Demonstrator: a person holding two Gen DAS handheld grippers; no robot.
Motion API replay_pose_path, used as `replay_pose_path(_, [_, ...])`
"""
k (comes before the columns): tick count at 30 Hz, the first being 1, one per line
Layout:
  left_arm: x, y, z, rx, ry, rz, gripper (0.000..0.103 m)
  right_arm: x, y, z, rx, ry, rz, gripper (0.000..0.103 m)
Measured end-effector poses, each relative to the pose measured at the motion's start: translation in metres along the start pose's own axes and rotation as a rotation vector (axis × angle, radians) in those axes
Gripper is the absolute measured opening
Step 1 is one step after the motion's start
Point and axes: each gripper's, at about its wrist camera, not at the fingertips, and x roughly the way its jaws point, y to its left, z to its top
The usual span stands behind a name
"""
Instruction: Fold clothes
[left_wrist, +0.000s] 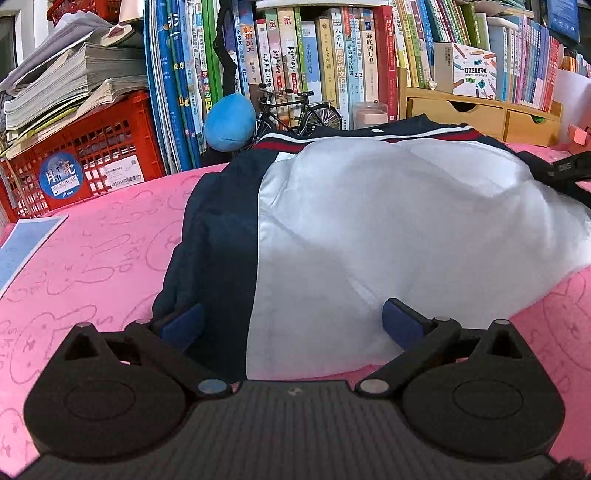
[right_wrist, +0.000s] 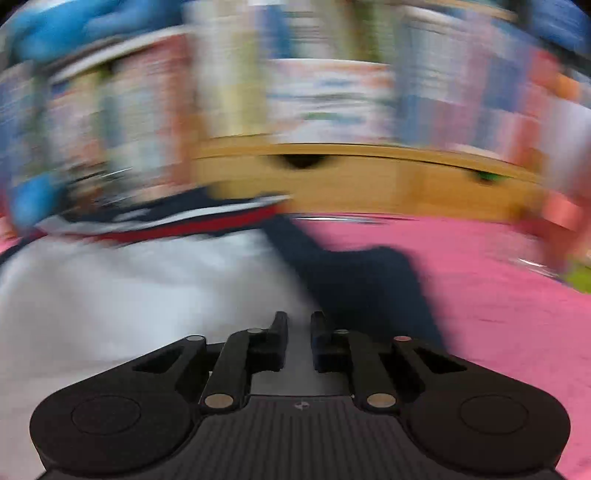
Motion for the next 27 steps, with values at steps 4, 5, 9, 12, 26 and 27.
replay_pose_path(4, [-0.001, 0.002, 0.002, -0.004, 0.003, 0.000, 0.103, -0.020, 0.003, -0.010, 0.016, -0.007, 0.080, 0.034])
replay_pose_path(5, [-0.001, 0.002, 0.003, -0.004, 0.004, 0.001, 0.103, -0.027, 0.009, -0.013, 0.001, -0.008, 0.117, 0.044])
replay_pose_path(9, [-0.015, -0.001, 0.014, -0.016, 0.004, 0.025, 0.100, -0.053, 0.034, -0.027, -0.058, -0.014, 0.266, 0.054])
replay_pose_path(12, [-0.037, -0.010, 0.035, -0.008, -0.068, -0.032, 0.100, -0.072, 0.053, -0.037, -0.102, -0.018, 0.377, 0.054])
replay_pose_path(26, [0.102, -0.087, 0.132, 0.151, 0.127, -0.052, 0.071, -0.069, 0.075, -0.059, -0.046, 0.061, 0.608, 0.043])
replay_pose_path(27, [0.113, -0.090, 0.137, 0.166, 0.125, -0.019, 0.073, -0.068, 0.074, -0.059, -0.040, 0.064, 0.613, 0.043])
